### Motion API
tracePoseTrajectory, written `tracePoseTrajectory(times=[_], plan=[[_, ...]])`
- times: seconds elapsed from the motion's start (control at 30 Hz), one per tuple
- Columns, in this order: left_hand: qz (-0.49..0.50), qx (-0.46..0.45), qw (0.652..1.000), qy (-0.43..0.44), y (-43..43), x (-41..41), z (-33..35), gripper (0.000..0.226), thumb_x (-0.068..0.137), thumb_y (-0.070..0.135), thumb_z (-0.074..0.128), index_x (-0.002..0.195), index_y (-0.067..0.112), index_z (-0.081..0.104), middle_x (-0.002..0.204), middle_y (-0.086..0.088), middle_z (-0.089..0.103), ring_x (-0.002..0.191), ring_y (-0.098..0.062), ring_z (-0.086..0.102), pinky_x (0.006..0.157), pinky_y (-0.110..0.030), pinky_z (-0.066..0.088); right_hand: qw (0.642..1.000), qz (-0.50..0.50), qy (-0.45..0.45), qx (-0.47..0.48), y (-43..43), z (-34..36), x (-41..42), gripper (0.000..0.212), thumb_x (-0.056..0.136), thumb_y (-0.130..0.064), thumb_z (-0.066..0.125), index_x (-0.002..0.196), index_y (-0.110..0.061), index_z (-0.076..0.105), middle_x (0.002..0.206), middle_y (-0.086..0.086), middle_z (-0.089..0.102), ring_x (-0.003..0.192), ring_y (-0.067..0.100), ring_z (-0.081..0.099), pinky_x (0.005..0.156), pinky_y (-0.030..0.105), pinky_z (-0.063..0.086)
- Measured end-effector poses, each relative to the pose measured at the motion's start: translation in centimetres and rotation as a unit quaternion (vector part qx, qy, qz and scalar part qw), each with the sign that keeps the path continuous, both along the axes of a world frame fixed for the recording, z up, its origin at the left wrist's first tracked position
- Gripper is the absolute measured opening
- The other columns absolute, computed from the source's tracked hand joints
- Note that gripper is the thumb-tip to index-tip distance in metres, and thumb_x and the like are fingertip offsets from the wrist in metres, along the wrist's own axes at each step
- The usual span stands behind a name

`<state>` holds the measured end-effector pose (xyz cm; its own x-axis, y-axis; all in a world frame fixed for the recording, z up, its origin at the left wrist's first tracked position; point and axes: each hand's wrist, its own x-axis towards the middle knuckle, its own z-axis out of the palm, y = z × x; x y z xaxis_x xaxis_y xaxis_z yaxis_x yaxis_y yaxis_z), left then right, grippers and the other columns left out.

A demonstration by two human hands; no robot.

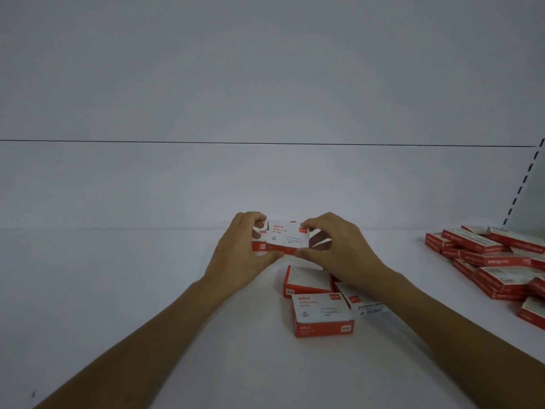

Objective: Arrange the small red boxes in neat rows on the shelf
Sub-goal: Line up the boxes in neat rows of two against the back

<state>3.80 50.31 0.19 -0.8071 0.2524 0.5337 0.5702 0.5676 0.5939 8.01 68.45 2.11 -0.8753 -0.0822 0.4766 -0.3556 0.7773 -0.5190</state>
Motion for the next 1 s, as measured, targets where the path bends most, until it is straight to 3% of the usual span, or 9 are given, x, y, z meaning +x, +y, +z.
tracePoseTrajectory(times=[0.1,0.23,0.33,0.57,0.67,0.77,0.9,1.0], plan=[[-0.01,-0.076,0.996,-0.052,-0.9,-0.1,0.0,0.039,0.07,0.045,0.072,0.098,0.025,0.053,0.095,0.013,0.052,0.084,-0.003,0.052,0.068,-0.012,0.042,0.996,-0.024,-0.079,0.027,0.2,-0.1,-0.3,0.047,0.076,-0.04,0.07,0.116,-0.02,0.058,0.111,-0.006,0.055,0.075,-0.001,0.055,0.054,0.007,0.043],[-0.062,-0.156,0.982,-0.089,-1.9,-0.2,0.0,0.014,0.081,0.035,0.066,0.076,0.028,0.054,0.082,0.013,0.055,0.074,-0.006,0.051,0.059,-0.011,0.034,0.986,-0.05,-0.141,0.069,0.2,-0.1,-1.2,0.051,0.079,-0.039,0.068,0.123,-0.017,0.055,0.119,0.0,0.056,0.085,0.007,0.057,0.062,0.01,0.043],[-0.086,-0.165,0.978,-0.089,-1.8,-0.3,0.2,0.011,0.082,0.035,0.064,0.078,0.03,0.055,0.08,0.019,0.052,0.072,-0.002,0.051,0.06,-0.011,0.033,0.983,-0.066,-0.158,0.064,-0.2,0.1,-1.9,0.05,0.08,-0.031,0.068,0.125,-0.014,0.055,0.124,0.003,0.057,0.088,0.012,0.06,0.06,0.01,0.044],[-0.105,-0.186,0.974,-0.082,-1.3,-0.3,0.0,0.01,0.085,0.035,0.06,0.092,0.028,0.061,0.092,0.014,0.057,0.078,-0.003,0.053,0.067,-0.013,0.041,0.98,-0.096,-0.135,0.113,-0.6,0.4,-3.4,0.04,0.081,-0.023,0.069,0.118,-0.009,0.061,0.123,0.006,0.058,0.101,0.018,0.059,0.086,0.022,0.046],[-0.116,-0.159,0.976,-0.092,-1.4,-0.1,0.1,0.014,0.091,0.02,0.049,0.093,0.026,0.062,0.103,0.01,0.059,0.097,-0.008,0.052,0.088,-0.026,0.045,0.979,-0.09,-0.137,0.118,-0.8,0.7,-3.8,0.035,0.08,-0.022,0.069,0.111,-0.007,0.063,0.116,0.007,0.059,0.1,0.017,0.057,0.082,0.019,0.043],[-0.148,-0.137,0.974,-0.102,-1.3,0.1,0.1,0.021,0.092,0.012,0.044,0.093,0.028,0.058,0.099,0.01,0.056,0.099,-0.01,0.052,0.093,-0.027,0.042,0.978,-0.09,-0.143,0.121,-0.9,0.8,-4.2,0.033,0.081,-0.022,0.069,0.109,-0.007,0.061,0.115,0.007,0.057,0.101,0.018,0.055,0.078,0.017,0.041],[-0.179,-0.12,0.971,-0.105,-1.2,0.1,-0.2,0.013,0.089,0.033,0.051,0.1,0.032,0.06,0.101,0.012,0.061,0.093,-0.002,0.053,0.081,-0.017,0.045,0.979,-0.083,-0.141,0.118,-1.1,0.5,-4.8,0.031,0.082,-0.02,0.067,0.107,-0.005,0.058,0.115,0.009,0.056,0.1,0.019,0.055,0.076,0.018,0.042],[-0.189,-0.118,0.967,-0.12,-1.1,0.3,0.0,0.034,0.068,0.064,0.053,0.094,0.044,0.058,0.095,0.02,0.06,0.088,0.007,0.052,0.07,-0.009,0.04,0.98,-0.081,-0.138,0.115,-1.2,0.3,-5.2,0.029,0.083,-0.019,0.066,0.106,-0.004,0.055,0.114,0.01,0.057,0.092,0.016,0.051,0.073,0.019,0.043]])
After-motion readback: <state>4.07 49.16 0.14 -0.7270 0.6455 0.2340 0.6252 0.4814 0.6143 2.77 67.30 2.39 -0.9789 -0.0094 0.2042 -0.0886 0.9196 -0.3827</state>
